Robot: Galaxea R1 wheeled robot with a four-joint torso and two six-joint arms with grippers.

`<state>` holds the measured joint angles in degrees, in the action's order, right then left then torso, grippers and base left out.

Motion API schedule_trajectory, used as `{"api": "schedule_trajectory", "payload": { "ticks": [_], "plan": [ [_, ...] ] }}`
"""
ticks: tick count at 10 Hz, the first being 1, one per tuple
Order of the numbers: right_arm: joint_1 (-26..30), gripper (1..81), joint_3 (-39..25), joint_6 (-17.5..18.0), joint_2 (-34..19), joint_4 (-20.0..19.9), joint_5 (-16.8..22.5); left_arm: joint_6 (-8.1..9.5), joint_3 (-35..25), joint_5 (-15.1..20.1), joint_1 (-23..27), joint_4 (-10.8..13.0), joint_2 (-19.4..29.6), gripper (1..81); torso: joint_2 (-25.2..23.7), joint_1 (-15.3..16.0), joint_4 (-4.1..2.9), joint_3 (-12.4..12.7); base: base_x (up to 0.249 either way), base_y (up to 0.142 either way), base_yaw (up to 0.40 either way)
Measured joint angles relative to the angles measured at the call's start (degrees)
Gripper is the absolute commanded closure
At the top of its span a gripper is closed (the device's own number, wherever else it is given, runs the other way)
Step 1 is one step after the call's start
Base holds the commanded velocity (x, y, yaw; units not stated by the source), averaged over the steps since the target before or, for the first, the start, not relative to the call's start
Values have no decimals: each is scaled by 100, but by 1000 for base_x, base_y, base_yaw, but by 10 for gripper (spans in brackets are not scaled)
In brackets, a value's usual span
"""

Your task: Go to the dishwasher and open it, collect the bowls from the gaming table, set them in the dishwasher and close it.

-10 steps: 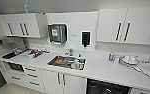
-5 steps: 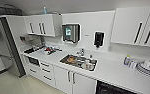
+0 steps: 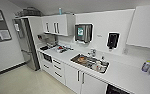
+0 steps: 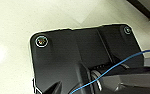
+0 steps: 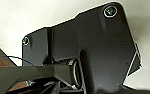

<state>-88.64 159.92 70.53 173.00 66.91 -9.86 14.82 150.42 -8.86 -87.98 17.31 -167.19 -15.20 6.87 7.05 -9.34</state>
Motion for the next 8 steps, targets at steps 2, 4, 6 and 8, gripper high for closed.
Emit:
{"api": "schedule_trajectory", "payload": {
  "ticks": [2,4,6,8],
  "plan": [
    [-89,10,0,-50,2,-187,44,0,0,7,0,-1,5,10,2,0,0,0,0,0,358],
    [-171,10,0,-708,33,-975,166,2,0,10,-2,-17,5,10,2,0,0,0,0,0,358],
    [-152,10,0,-2367,46,-2670,444,0,0,16,-2,-17,5,10,0,0,0,0,0,0,358],
    [-150,10,0,-4201,51,-4462,424,2,0,16,-2,-20,5,10,0,0,0,0,0,0,358]
  ]
}}
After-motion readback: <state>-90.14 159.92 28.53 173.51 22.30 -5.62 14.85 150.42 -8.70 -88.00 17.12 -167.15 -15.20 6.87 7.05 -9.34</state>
